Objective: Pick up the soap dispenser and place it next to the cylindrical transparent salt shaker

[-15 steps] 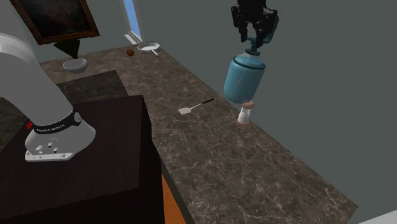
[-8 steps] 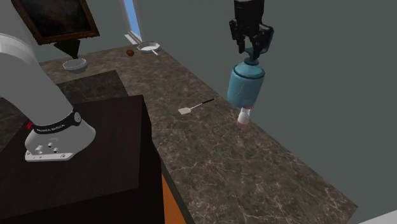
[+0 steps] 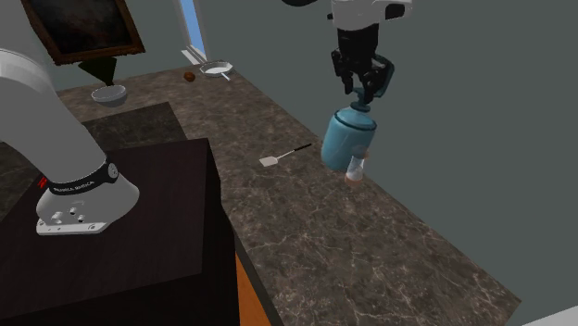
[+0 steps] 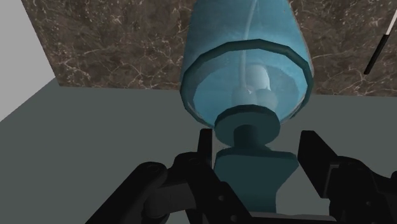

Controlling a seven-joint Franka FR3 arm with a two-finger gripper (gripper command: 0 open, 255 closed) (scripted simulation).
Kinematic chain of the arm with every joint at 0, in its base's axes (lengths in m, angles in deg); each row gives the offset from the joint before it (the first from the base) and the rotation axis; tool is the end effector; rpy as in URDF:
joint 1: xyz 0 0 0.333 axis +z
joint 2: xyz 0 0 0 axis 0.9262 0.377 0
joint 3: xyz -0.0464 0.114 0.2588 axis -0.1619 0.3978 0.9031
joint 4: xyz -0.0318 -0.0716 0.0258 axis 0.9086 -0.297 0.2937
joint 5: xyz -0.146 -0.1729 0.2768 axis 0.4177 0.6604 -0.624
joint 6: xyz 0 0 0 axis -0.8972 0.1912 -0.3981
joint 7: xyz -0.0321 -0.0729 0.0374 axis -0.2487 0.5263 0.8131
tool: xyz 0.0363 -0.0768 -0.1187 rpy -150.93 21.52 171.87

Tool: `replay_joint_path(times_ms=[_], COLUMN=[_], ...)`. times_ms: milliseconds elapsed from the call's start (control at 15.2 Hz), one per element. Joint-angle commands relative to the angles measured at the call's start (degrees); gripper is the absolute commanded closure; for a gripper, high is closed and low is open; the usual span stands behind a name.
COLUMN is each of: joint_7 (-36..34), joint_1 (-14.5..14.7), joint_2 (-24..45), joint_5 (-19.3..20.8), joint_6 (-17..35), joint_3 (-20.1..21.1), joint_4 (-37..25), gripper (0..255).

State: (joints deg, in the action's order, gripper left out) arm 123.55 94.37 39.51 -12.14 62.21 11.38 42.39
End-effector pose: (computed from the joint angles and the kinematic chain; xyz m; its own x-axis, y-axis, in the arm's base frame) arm 0.5991 -0.0312 0.3569 0.8938 0.3392 0.2934 0.3532 -0.9355 0.0056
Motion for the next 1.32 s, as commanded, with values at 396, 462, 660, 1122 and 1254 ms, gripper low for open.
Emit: replay_joint_path(times_ms=[396, 462, 660, 1122, 1254], joint_7=[3.2, 3.6, 4.9, 8.1, 9.1], joint_1=[-1.2, -1.3, -1.9, -3.5, -4.0], joint_2=[3.4, 3.8, 5.2, 8.7, 9.7], joint_5=[-4.0, -4.5, -6.2, -10.1, -11.3], joint_6=[4.8, 5.3, 7.0, 10.7, 11.7], joint_3=[1.6, 1.8, 2.6, 4.9, 5.6], joint_4=[2.0, 2.2, 2.8, 3.5, 3.6], gripper=[255, 255, 255, 255, 255])
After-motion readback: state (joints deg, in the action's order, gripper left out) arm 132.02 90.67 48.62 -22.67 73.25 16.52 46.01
